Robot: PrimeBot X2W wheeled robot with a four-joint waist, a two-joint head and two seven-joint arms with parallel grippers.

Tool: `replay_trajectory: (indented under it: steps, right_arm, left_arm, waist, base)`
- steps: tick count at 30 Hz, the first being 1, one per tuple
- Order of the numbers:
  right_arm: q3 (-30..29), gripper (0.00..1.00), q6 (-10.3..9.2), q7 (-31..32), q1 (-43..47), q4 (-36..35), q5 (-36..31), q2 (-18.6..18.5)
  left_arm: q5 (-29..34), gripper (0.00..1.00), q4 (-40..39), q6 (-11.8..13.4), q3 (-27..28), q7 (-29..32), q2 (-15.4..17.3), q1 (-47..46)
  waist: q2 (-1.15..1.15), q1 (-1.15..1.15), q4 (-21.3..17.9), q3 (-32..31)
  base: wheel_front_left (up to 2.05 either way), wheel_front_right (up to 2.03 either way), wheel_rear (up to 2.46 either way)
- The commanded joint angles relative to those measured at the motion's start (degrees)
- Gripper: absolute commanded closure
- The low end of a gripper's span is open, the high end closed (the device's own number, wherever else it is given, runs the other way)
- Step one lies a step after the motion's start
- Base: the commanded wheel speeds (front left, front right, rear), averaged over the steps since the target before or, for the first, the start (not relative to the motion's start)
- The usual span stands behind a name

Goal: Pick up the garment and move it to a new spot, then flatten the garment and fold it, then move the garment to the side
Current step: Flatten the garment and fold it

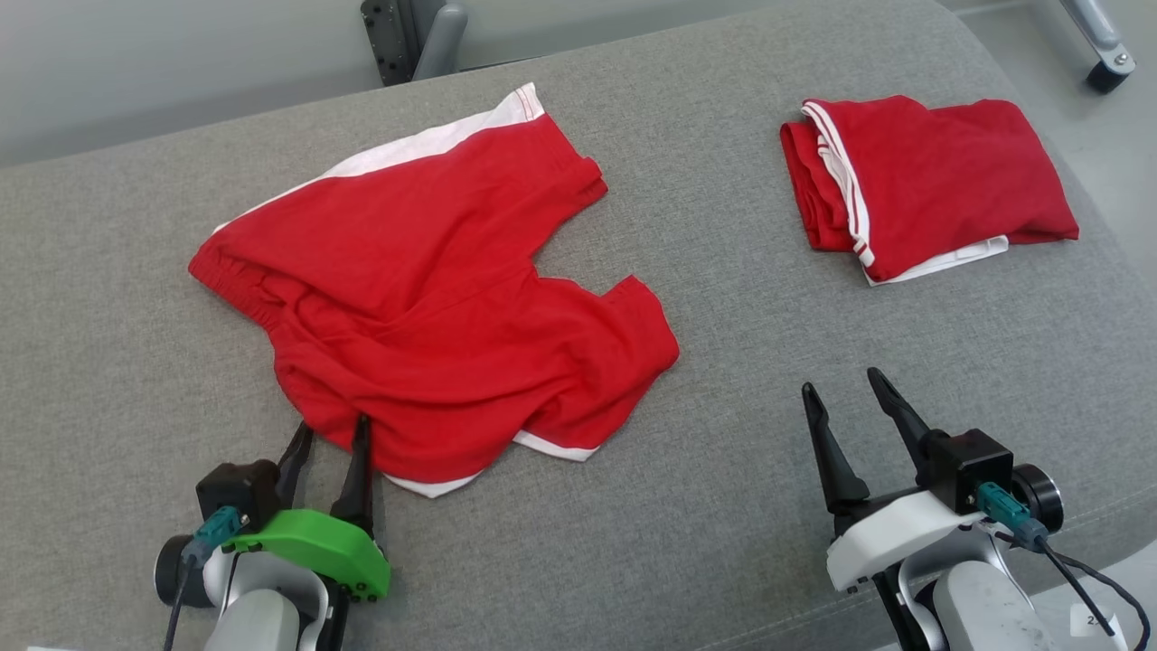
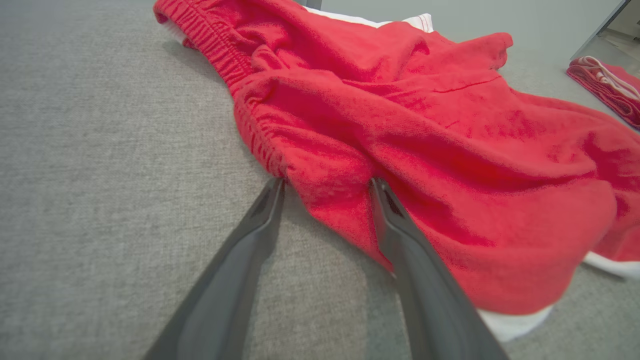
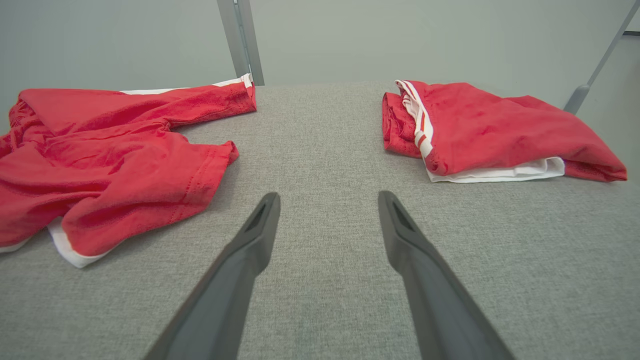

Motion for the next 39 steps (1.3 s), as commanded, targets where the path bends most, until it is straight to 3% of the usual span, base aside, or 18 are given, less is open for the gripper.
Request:
replay_trajectory:
  steps: [1, 2, 3, 10, 18, 25, 32, 39]
  right_arm:
    - [0.04, 0.00, -0.08, -0.18, -0.27, 0.23, 0.33, -0.04]
    - [0.02, 0.00, -0.08, -0.18, -0.27, 0.25, 0.32, -0.08]
    - [0.01, 0.00, -0.07, -0.18, -0.26, 0.32, 0.41, -0.08]
    - [0.25, 0.00, -0.08, -0.18, 0.43, 0.68, 1.36, 0.20]
    - [-0.05, 0.00, -0.07, -0.18, 2.06, 1.82, 2.36, 0.59]
    - [0.83, 0.00, -0.07, -0.18, 2.12, 2.61, 2.83, 0.82]
    - [2.02, 0.00, -0.07, -0.18, 0.84, 3.23, 2.98, 0.90]
    - [2.44, 0.00, -0.07, -0.18, -0.46, 3.56, 2.98, 0.77]
  left_arm:
    - [-0.25, 0.24, -0.75, -0.12, -0.25, 0.00, 0.51, -1.29]
    - [-0.06, 0.68, -1.59, -0.12, -0.46, 0.00, 0.63, -1.34]
    - [0.06, 1.00, -2.36, -0.12, -0.50, 0.00, 0.73, -1.17]
    - [0.69, 1.00, -8.13, -0.13, -0.75, 0.00, 0.80, 1.29]
    - [1.46, 1.00, -13.11, -0.13, -1.19, 0.00, -0.70, 6.39]
    - [3.38, 1.00, -15.02, -0.04, 2.11, 0.00, -1.24, 10.10]
    - [6.64, 1.00, -11.61, -0.01, 4.16, 0.01, -1.46, 5.86]
    - [9.54, 1.00, -2.76, 2.45, 6.48, 0.00, -1.15, -1.41]
  waist:
    - [0.00, 0.00, 0.04, 0.03]
    - [0.00, 0.00, 0.09, 0.06]
    - [0.00, 0.00, 0.15, 0.06]
    - [0.00, 0.00, 2.04, -0.91]
    - [0.00, 0.00, 7.91, -4.07]
    - [0.00, 0.00, 10.89, -4.86]
    - [0.00, 0.00, 9.07, -2.80]
    - [0.00, 0.00, 4.52, -0.79]
  base:
    - [0.00, 0.00, 0.00]
    - [0.00, 0.00, 0.00]
    - [0.00, 0.00, 0.00]
    - [0.00, 0.00, 0.00]
    - [0.00, 0.00, 0.00]
    - [0.00, 0.00, 0.00]
    - [0.00, 0.00, 0.00]
    - [0.00, 0.00, 0.00]
